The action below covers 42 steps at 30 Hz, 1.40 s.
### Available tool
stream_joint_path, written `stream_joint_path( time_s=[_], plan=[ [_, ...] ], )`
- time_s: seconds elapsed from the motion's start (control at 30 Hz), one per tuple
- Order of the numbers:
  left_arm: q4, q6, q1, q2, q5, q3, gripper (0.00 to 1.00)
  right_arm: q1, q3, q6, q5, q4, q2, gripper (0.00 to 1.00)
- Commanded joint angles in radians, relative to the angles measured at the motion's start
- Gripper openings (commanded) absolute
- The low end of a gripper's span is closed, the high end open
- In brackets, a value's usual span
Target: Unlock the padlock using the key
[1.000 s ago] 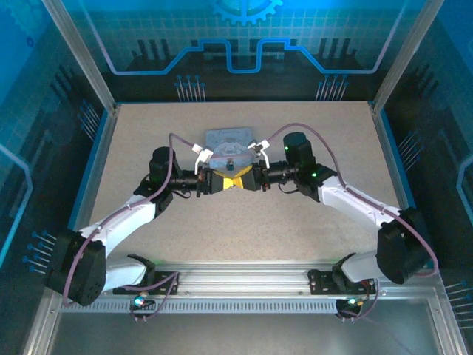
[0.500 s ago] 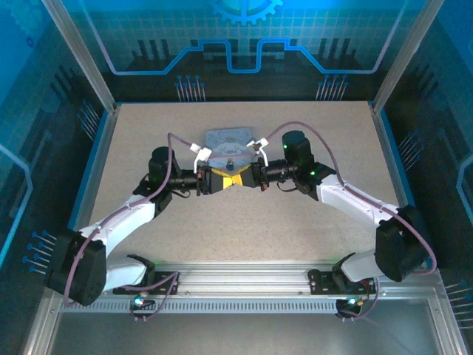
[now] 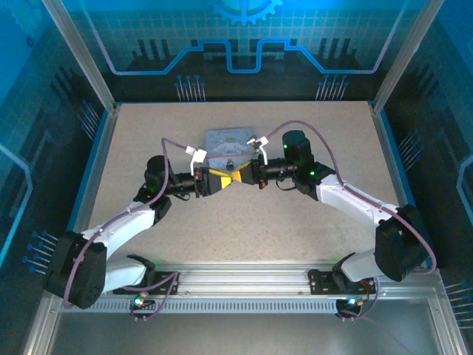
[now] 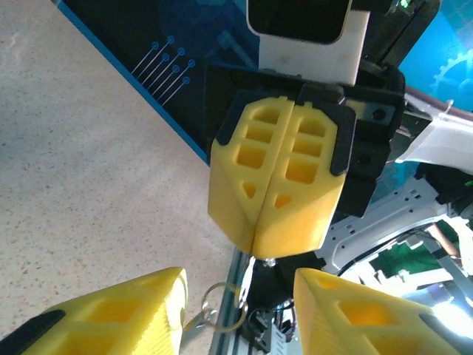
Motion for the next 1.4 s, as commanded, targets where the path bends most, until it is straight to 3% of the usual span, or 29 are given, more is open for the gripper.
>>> stream_joint_path(
  time_s=[0.0,0.13,0.33,0.63,0.9,1.03,1.17,1.33,1.37],
  plan=[
    [0.135,-0.055,-0.005,0.024,0.019,-0.024,0.4,0.012,0.015,-0.014,0.0,0.02,0.012,0.0],
    [0.17,-0.08,-0.009,0.045,0.029,-0.024,0.35,0.013,0.014,-0.014,0.006,0.02,0.01,0.0],
    [0.14,-0.062,-0.014,0.044,0.024,-0.026,0.39,0.012,0.011,-0.006,0.024,0.034,0.003,0.0],
    [0.134,-0.055,-0.017,0.052,0.034,-0.027,0.26,0.013,0.015,0.0,0.029,0.047,0.008,0.0],
    [0.125,-0.049,-0.017,0.053,0.035,-0.028,0.23,0.011,0.014,0.001,0.039,0.05,0.007,0.0],
    [0.123,-0.048,-0.016,0.051,0.033,-0.028,0.16,0.012,0.015,0.0,0.036,0.048,0.008,0.0],
    [0.124,-0.049,-0.011,0.049,0.03,-0.028,0.01,0.011,0.013,-0.002,0.034,0.043,0.008,0.0],
    [0.118,-0.049,-0.002,0.047,0.021,-0.033,0.0,0.01,0.011,0.007,0.055,0.038,0.004,0.0],
    [0.116,-0.047,0.0,0.044,0.018,-0.036,0.0,0.009,0.013,0.014,0.073,0.034,0.001,0.12]
  ],
)
